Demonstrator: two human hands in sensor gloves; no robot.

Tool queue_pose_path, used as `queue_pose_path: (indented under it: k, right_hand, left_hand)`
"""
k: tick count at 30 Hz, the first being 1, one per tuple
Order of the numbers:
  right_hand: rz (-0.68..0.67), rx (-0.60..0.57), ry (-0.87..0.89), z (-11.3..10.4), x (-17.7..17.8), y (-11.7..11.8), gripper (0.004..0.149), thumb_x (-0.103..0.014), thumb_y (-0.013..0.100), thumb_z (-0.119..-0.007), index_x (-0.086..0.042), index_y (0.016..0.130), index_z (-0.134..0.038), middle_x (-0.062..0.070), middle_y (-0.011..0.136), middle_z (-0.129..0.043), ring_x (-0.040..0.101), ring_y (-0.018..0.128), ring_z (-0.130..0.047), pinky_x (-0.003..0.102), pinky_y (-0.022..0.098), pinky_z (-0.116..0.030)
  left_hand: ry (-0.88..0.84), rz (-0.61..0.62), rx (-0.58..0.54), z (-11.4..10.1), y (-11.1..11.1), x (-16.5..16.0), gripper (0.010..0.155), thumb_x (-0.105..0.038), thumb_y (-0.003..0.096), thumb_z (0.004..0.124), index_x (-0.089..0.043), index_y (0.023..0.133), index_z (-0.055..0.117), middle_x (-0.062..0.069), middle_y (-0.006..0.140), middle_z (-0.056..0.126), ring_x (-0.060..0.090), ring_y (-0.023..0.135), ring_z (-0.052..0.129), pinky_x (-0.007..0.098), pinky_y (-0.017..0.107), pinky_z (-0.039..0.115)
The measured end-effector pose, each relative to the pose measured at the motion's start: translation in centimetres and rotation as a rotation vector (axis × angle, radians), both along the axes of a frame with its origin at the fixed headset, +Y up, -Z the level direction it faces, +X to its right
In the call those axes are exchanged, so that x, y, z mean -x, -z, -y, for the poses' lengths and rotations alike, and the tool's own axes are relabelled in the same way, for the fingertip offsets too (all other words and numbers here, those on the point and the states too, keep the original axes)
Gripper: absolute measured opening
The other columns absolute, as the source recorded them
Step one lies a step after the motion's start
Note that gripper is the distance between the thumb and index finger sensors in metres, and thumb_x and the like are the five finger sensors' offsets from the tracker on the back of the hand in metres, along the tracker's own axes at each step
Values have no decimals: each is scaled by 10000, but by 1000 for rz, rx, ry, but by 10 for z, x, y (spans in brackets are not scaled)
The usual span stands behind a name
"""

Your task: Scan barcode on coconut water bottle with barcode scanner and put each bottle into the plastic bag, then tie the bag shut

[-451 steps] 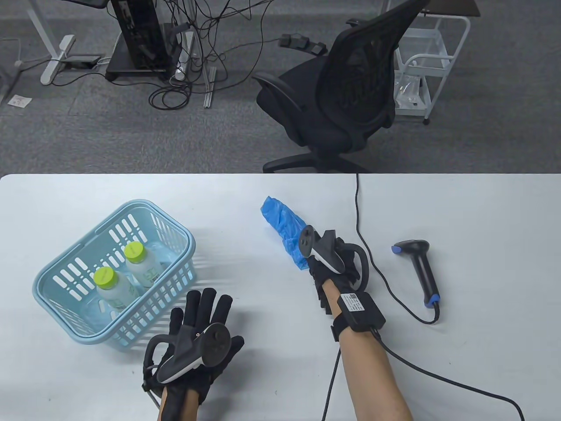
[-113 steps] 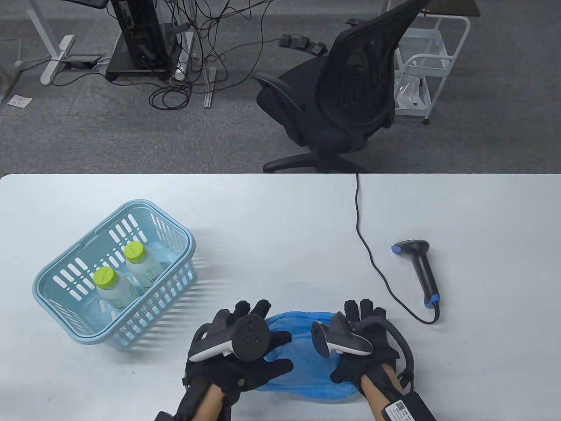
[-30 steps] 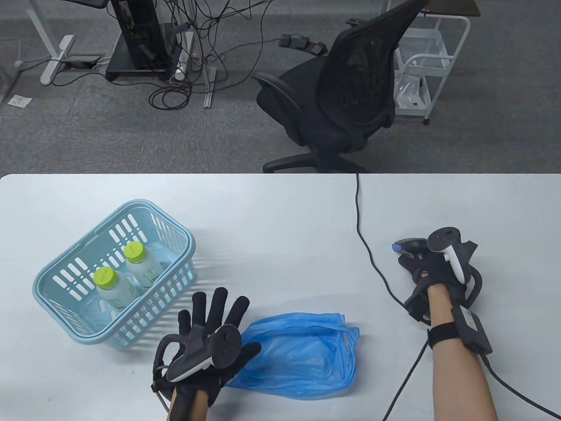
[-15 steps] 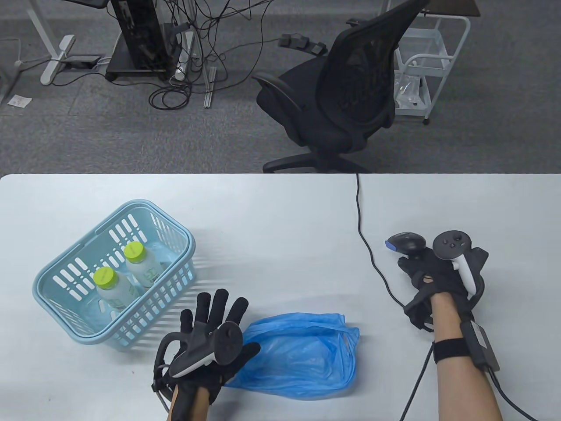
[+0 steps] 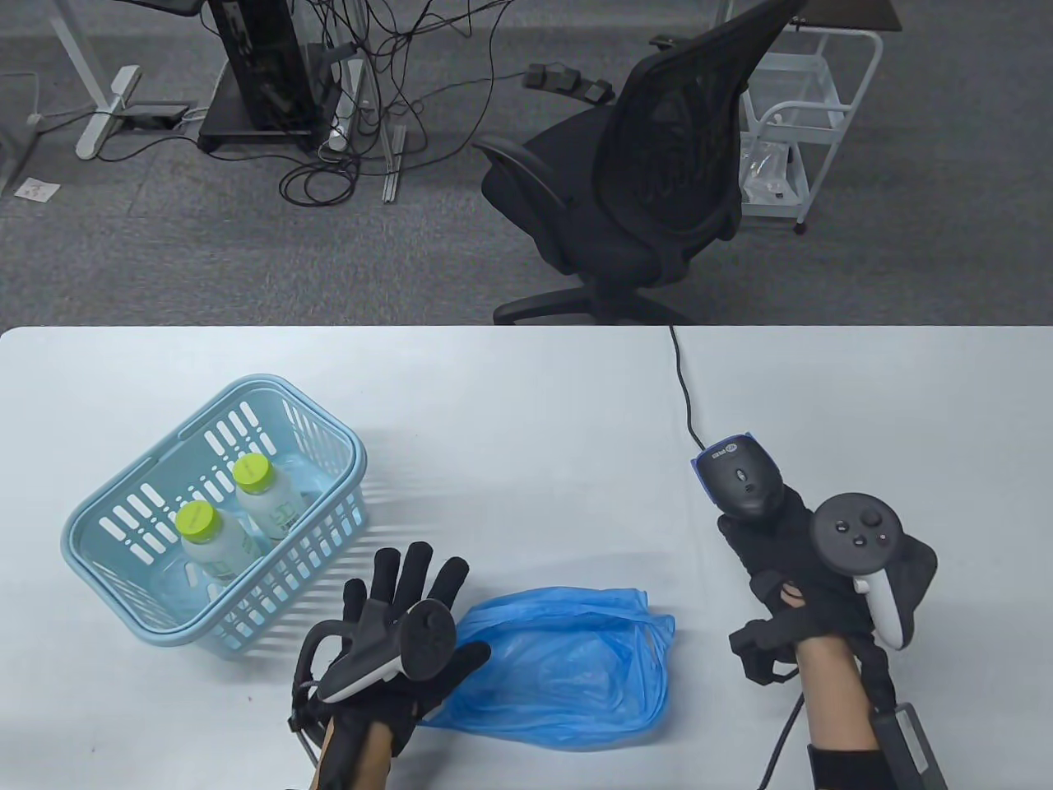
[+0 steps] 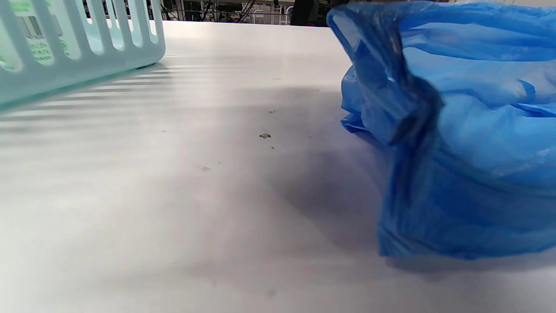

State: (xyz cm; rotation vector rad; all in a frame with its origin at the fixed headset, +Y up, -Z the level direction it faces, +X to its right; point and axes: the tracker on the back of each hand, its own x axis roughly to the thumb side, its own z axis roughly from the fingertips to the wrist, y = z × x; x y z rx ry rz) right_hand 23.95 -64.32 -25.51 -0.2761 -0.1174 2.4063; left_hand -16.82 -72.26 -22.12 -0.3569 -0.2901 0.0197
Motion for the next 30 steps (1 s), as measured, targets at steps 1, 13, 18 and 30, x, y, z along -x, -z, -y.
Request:
queue_pose_path:
  k: [1,13,18,30]
  right_hand:
    - [-13,-20,19,-2,5,-8,542,-436,519,-900,-231,976,-692,-28,853,-883,281,816,-928,585,679,-711]
    - [-75,-153,55,31,34,-39,500,-430,535,-875,-238,960,-697,-21,851,-860,296,815,-910,592,669,-709]
    - [-71,-182,-30,38,35,-47,493,-438,535,-866,-238,953,-701,-31,844,-864,284,812,-915,584,671,-713]
    - [-94,-116,-76,53,37,-38,496,-453,532,-856,-249,955,-697,-44,849,-860,270,823,-911,573,684,-708]
  left_hand:
    - [-2,4,-1,0,0,0,906,-792,604,480,-366,1193,-61,99,1227,-206,486,1110,-113,756,755,137]
    - [-49,37,-15,3,4,-10,893,-779,610,499,-364,1215,-11,106,1248,-166,497,1135,-55,780,763,208]
    - [-31,57,-44,-2,1,-18,881,-766,618,507,-362,1217,2,105,1252,-156,489,1140,-45,770,769,209]
    - [-124,53,-57,-76,18,-1,780,-681,648,578,-342,1263,240,128,1304,1,498,1152,31,752,761,171]
